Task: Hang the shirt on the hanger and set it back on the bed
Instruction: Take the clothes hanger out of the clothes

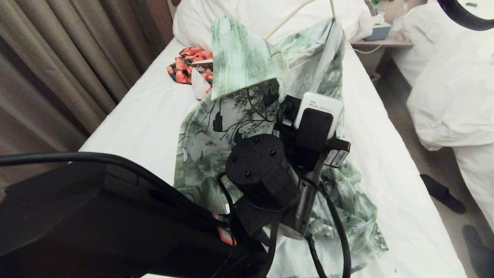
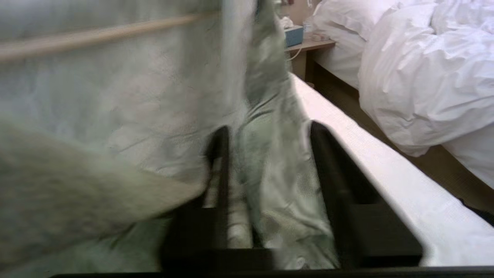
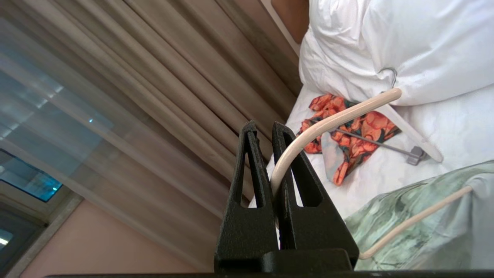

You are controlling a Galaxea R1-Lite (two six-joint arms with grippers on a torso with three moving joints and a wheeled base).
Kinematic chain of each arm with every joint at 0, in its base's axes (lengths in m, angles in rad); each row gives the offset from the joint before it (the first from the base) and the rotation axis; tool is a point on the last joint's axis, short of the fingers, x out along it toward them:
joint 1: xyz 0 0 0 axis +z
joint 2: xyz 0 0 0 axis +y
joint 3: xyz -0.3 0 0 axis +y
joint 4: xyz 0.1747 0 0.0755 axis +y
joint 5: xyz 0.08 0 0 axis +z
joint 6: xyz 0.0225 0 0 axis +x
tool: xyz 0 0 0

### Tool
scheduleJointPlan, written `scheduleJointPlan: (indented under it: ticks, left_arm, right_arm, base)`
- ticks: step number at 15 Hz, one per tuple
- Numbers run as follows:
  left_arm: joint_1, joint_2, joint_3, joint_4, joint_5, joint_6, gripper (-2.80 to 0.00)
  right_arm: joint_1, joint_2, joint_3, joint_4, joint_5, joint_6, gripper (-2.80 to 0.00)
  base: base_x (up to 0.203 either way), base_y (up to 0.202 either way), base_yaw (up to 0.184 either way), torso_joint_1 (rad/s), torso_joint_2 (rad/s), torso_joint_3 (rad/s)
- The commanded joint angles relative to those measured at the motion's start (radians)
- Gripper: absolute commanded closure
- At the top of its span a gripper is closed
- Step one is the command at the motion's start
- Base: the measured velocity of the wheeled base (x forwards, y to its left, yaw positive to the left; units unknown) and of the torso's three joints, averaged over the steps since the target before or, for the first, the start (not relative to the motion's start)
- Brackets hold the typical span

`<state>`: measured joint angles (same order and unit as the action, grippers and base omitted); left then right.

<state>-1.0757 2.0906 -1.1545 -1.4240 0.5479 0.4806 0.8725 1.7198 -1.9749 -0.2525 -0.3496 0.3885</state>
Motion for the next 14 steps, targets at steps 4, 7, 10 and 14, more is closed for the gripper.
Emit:
scheduleJointPlan:
  ticks: [4, 7, 10, 14]
  left_arm:
    - [0.017, 0.022, 0.0, -0.007, -0.017, 0.001, -2.8]
    - [0.067, 0.082, -0.027, -0.004, -0.08, 0.001, -2.8]
    - [0.092, 0.131, -0.107, 0.02, -0.086, 0.006, -2.8]
    - [0.126, 0.155, -0.226, 0.091, -0.087, 0.029, -2.8]
  right_arm:
    - [-0.004, 0.0, -0.001, 0.006, 0.001, 0.006, 0.0]
    - [-0.004, 0.0, -0.001, 0.012, 0.01, 0.006, 0.0]
    - [-0.001, 0.003, -0.001, 0.013, 0.02, 0.006, 0.0]
    - [0.005, 0.0, -0.001, 0.015, 0.021, 0.006, 0.0]
  base:
    - [0.0, 0.0, 0.0, 0.0, 0.0, 0.0]
    - [0.0, 0.0, 0.0, 0.0, 0.0, 0.0]
    - [0.0, 0.0, 0.0, 0.0, 0.0, 0.0]
    - [0.0, 0.0, 0.0, 0.0, 0.0, 0.0]
